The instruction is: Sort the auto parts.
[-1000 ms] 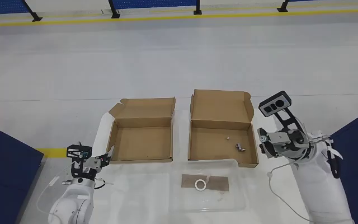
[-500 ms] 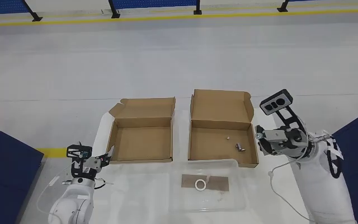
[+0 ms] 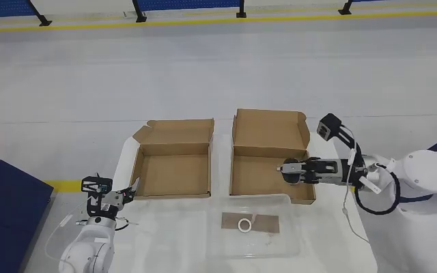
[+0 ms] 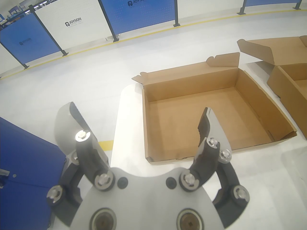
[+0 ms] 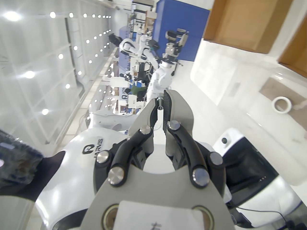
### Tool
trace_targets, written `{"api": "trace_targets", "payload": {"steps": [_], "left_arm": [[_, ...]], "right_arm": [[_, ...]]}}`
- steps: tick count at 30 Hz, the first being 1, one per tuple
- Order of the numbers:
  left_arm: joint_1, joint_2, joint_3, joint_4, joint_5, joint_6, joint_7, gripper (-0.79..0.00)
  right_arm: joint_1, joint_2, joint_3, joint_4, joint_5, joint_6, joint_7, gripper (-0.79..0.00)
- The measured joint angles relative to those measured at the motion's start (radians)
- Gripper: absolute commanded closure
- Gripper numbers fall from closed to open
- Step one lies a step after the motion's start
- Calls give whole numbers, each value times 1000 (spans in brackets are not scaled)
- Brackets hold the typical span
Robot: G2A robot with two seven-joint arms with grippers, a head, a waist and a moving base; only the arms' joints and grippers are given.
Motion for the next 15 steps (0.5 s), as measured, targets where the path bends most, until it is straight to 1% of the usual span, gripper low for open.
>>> {"api": "trace_targets", "payload": {"steps": [3, 11, 13, 15], "left_arm": [[0, 0, 0, 0, 0, 0, 0, -785], [0, 0, 0, 0, 0, 0, 0, -785], [0, 0, 0, 0, 0, 0, 0, -785], [0, 0, 0, 0, 0, 0, 0, -785]], "right_arm": [[-21, 8, 10, -23, -72, -11, -5, 0], [-22, 10, 6, -29, -77, -13, -13, 0], [-20, 19, -17, -53, -137, 7, -27, 0], [4, 32, -67, -78, -294, 52, -20, 0]]}}
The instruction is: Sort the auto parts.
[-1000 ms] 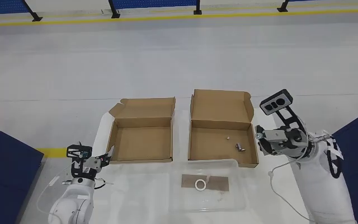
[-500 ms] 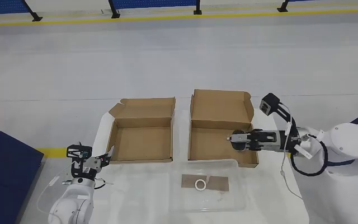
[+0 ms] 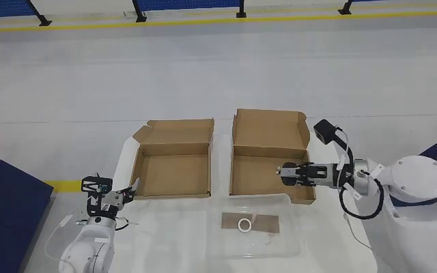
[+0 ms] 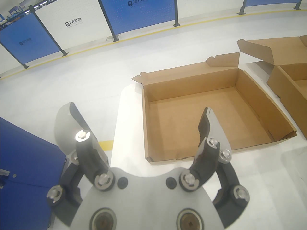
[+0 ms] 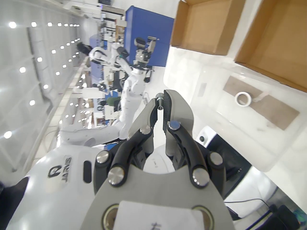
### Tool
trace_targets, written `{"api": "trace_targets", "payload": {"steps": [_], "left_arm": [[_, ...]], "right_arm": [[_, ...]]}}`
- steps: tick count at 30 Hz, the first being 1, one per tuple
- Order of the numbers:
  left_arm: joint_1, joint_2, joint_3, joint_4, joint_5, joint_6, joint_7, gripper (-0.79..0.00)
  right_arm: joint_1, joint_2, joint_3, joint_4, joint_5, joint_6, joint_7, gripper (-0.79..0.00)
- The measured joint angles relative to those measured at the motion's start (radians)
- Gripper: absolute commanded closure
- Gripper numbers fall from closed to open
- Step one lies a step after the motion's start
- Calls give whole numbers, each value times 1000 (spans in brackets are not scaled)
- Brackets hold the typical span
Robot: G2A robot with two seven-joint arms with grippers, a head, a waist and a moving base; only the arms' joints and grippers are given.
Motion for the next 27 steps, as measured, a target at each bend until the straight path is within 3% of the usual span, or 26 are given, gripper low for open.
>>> {"api": "trace_targets", "payload": {"steps": [5, 8, 17, 23, 27], "left_arm": [[0, 0, 0, 0, 0, 0, 0, -785], [0, 0, 0, 0, 0, 0, 0, -785], [0, 0, 0, 0, 0, 0, 0, -785], [0, 0, 0, 0, 0, 0, 0, -785], [0, 0, 0, 0, 0, 0, 0, -785]], "right_arm": [[118, 19, -180, 74, -352, 30, -26, 0], [206, 17, -298, 146, -470, 51, -47, 0], [451, -25, -622, 416, -505, 102, -98, 0], [550, -71, -791, 578, -494, 135, -131, 0], [577, -89, -846, 647, -491, 141, -137, 0]]}}
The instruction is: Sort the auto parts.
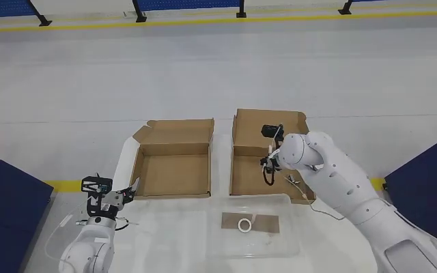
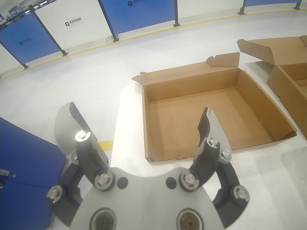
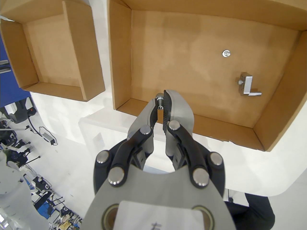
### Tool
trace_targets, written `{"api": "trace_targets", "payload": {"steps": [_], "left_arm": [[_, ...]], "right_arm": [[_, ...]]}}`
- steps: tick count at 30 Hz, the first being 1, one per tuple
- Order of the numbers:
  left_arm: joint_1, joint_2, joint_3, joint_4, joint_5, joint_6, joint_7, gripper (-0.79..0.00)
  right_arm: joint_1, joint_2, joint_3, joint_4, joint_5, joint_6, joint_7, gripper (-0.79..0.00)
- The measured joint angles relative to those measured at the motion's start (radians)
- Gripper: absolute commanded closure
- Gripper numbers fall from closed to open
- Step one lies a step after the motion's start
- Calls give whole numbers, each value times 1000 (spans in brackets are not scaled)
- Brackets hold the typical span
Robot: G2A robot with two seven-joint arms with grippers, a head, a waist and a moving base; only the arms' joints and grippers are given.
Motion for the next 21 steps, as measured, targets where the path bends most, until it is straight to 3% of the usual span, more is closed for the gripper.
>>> {"api": "trace_targets", "payload": {"steps": [13, 21], "left_arm": [[0, 0, 0, 0, 0, 0, 0, -785], [0, 0, 0, 0, 0, 0, 0, -785]], "right_arm": [[-20, -4, -14, 23, -25, 11, -37, 0], [17, -73, -100, 191, -8, 91, -168, 0]]}}
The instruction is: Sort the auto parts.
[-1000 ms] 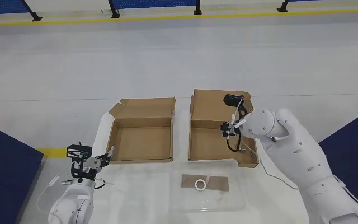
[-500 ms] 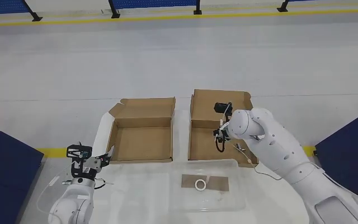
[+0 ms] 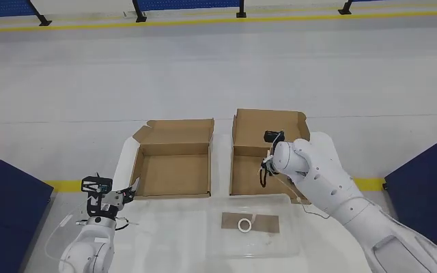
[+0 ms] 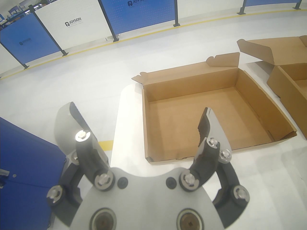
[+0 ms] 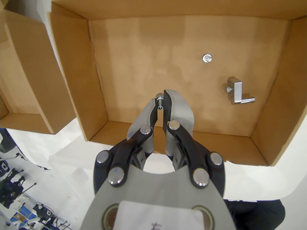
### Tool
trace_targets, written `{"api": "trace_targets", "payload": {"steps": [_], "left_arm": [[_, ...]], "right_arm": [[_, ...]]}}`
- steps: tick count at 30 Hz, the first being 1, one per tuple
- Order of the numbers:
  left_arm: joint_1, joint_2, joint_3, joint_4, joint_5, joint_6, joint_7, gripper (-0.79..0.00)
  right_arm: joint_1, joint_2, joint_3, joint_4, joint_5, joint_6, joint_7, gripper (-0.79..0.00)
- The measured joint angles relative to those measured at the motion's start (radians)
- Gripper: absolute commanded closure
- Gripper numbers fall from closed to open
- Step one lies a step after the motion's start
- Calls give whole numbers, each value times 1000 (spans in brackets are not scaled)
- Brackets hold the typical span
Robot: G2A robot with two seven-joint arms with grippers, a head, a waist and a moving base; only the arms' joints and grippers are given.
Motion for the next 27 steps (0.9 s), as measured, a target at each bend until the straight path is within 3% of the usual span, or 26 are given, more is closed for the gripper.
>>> {"api": "trace_targets", "payload": {"steps": [14, 27], "left_arm": [[0, 0, 0, 0, 0, 0, 0, -785], [0, 0, 0, 0, 0, 0, 0, -785]], "right_arm": [[79, -126, -58, 337, 136, 22, -166, 0], [124, -202, -91, 492, 166, 4, -202, 0]]}}
